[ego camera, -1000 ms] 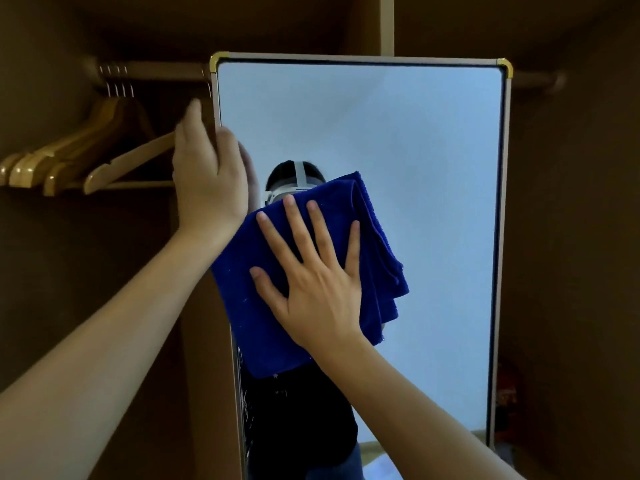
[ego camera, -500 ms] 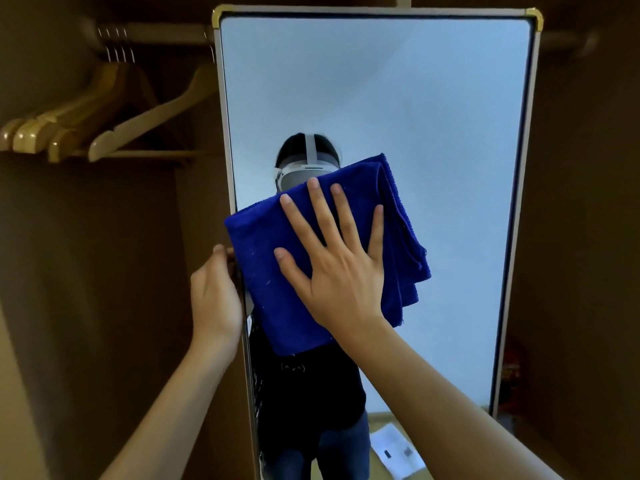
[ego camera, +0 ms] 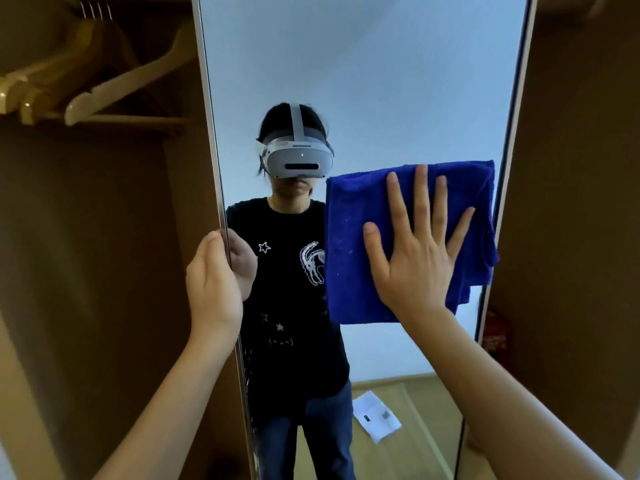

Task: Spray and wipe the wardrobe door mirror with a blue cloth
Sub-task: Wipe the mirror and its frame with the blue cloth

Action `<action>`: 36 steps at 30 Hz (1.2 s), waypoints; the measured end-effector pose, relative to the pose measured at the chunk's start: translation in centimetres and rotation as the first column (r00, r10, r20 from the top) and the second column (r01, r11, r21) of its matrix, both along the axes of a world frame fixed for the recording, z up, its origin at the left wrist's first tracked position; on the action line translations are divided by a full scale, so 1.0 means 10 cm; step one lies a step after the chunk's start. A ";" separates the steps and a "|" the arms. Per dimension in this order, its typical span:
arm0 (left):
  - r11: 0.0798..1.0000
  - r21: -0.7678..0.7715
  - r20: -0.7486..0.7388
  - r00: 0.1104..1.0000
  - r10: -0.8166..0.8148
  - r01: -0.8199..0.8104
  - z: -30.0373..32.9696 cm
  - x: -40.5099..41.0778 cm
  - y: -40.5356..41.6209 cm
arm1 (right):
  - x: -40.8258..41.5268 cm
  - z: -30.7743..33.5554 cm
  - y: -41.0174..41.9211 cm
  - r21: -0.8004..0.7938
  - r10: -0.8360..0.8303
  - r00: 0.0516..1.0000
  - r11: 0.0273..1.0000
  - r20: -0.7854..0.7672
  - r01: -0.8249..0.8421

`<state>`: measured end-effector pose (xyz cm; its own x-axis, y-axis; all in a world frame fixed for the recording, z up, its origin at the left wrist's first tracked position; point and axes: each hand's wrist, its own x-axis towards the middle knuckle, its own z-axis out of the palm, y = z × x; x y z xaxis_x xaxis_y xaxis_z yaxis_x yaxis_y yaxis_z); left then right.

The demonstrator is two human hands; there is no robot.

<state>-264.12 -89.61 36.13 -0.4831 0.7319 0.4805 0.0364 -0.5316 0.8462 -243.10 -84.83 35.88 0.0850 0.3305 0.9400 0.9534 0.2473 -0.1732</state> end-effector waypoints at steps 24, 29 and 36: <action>0.990 0.047 -0.162 0.977 0.136 -0.130 -0.48 0.11 0.02 | 0.37 -0.73 0.06 -0.079 0.011 1.000 0.997 0.013 -0.010; 0.988 0.038 -0.200 0.968 0.154 -0.149 -0.64 0.15 -0.02 | 0.47 -0.51 0.08 -0.063 0.045 0.993 0.997 0.108 -0.038; 0.982 0.053 -0.189 0.964 0.187 -0.180 -0.79 0.17 -0.02 | 0.62 -0.42 0.12 -0.018 0.019 1.000 1.000 0.018 -0.018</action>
<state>-262.42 -89.79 28.24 -0.5035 0.6204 0.6013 0.2965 -0.5296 0.7947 -236.90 -83.62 31.66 0.0620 0.3488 0.9351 0.9516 0.2618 -0.1608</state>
